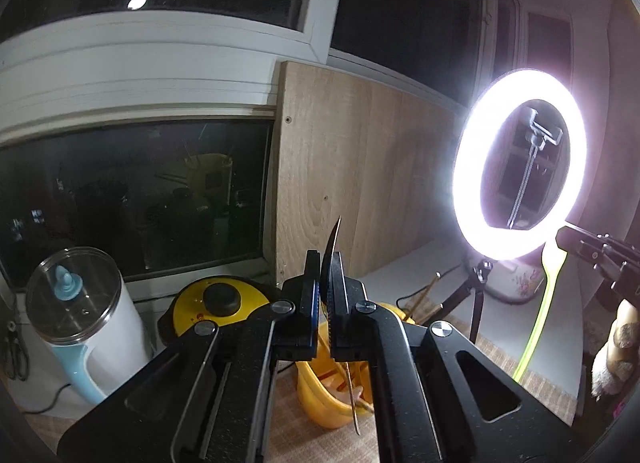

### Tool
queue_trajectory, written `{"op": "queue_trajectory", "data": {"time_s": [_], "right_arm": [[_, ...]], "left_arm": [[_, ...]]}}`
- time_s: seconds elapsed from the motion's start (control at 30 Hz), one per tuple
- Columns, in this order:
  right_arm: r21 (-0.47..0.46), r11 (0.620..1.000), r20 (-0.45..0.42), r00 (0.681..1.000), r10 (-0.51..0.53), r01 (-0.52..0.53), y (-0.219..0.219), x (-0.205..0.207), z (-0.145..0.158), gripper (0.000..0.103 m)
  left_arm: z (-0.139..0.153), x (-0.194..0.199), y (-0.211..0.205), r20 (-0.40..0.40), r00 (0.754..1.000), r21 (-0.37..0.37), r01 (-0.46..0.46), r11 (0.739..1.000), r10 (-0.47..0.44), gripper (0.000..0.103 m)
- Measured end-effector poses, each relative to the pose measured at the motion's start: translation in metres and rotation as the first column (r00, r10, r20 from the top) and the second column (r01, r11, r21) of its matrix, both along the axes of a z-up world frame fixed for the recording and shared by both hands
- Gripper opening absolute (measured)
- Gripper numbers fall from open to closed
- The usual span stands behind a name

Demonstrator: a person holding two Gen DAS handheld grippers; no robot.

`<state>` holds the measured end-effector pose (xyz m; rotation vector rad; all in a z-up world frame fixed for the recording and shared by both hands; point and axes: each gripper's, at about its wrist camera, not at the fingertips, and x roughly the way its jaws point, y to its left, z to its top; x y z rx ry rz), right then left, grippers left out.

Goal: Organize utensils
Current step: 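Lower the steel spoon and green spoon into the yellow container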

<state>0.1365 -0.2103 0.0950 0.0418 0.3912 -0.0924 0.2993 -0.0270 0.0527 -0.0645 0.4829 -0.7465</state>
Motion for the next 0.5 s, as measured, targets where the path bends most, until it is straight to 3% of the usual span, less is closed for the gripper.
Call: {"op": "queue_trajectory", "data": {"time_s": [0.13,0.3,0.5], "right_arm": [[-0.076,0.997,0.016,1.0,-0.02,0.021,0.013,0.018,-0.001,0.0],[-0.084,0.996,-0.008,1.0,-0.006,0.006,0.019,0.034,-0.009,0.0],[-0.11,0.994,0.006,1.0,0.01,-0.009,0.019,0.053,-0.009,0.0]], "left_arm": [[-0.005,0.007,0.001,-0.018,1.0,-0.041,-0.007,0.999,0.006,0.001],[-0.01,0.014,-0.003,-0.029,0.999,-0.037,-0.018,0.999,0.017,0.001],[-0.002,0.022,-0.006,0.021,0.997,-0.03,-0.079,0.996,0.08,0.001]]}}
